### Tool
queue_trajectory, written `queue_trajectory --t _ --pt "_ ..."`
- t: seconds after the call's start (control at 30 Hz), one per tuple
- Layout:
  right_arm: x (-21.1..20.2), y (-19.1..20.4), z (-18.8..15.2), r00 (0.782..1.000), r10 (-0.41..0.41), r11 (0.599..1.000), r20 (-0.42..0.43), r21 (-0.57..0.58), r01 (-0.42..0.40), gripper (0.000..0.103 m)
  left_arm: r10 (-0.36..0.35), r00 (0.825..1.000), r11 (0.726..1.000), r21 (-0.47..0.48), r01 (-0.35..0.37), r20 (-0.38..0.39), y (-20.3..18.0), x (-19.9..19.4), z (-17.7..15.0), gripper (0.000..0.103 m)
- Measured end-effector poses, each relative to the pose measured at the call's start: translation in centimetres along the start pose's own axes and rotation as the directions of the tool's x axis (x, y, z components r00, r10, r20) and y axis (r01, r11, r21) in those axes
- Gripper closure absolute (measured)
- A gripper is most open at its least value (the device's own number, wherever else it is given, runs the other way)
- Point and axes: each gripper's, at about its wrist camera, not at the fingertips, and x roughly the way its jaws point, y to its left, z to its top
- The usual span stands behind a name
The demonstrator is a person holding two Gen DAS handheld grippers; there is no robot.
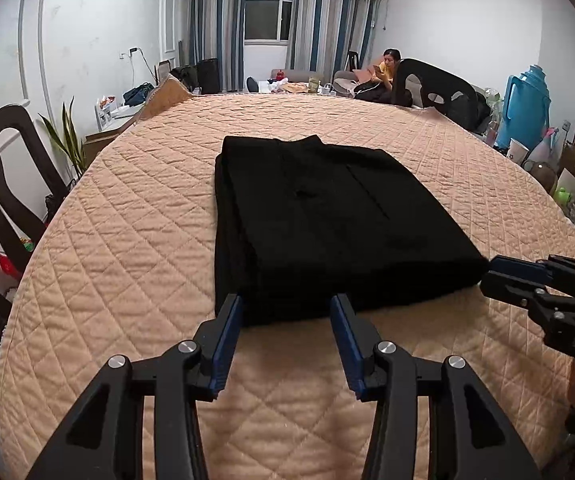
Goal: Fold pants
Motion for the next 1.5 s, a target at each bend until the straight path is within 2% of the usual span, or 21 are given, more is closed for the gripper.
queue_trajectory --t 0.17,0.23,0.33,0.47,0.57,1.07,1.5 --pt "0.0 0.2 -0.9 0.999 -0.046 0.998 -0.017 -0.035 0.045 0.074 0.016 1.0 1.0 -0.006 -0.016 0.001 0.1 -0.3 -0.7 0.054" --pt "0.7 0.2 -1.2 0.997 -0.066 0.997 -0.04 -0.042 0.064 0.068 0.028 1.0 1.0 -0.006 -0.028 -0.011 0.1 0.1 -1.0 0.053" --pt "1.5 0.1 -1.6 0.994 -0.082 0.996 -0.077 -0.04 0.079 0.064 0.039 0.998 0.999 -0.004 -0.039 -0.048 0.1 1.0 -1.5 0.053" --pt "1.7 0.5 -1.6 0.993 -0.089 0.994 -0.082 -0.064 0.084 0.058 0.041 0.998 0.999 0.009 -0.04 -0.044 -0.1 1.0 -1.8 0.049" --pt "1.7 0.8 -1.7 0.991 -0.108 0.992 -0.08 -0.08 0.102 0.058 0.044 0.998 0.999 0.013 -0.043 -0.043 -0.2 1.2 -1.8 0.048" --pt "1.6 0.6 -1.8 0.991 -0.112 0.991 -0.077 -0.078 0.106 0.057 0.053 0.998 0.999 0.017 -0.052 -0.043 -0.3 1.2 -2.0 0.043" --pt "1.5 0.5 -1.8 0.991 -0.111 0.991 -0.077 -0.077 0.105 0.057 0.052 0.998 0.999 0.016 -0.051 -0.043 -0.4 1.2 -2.0 0.042"
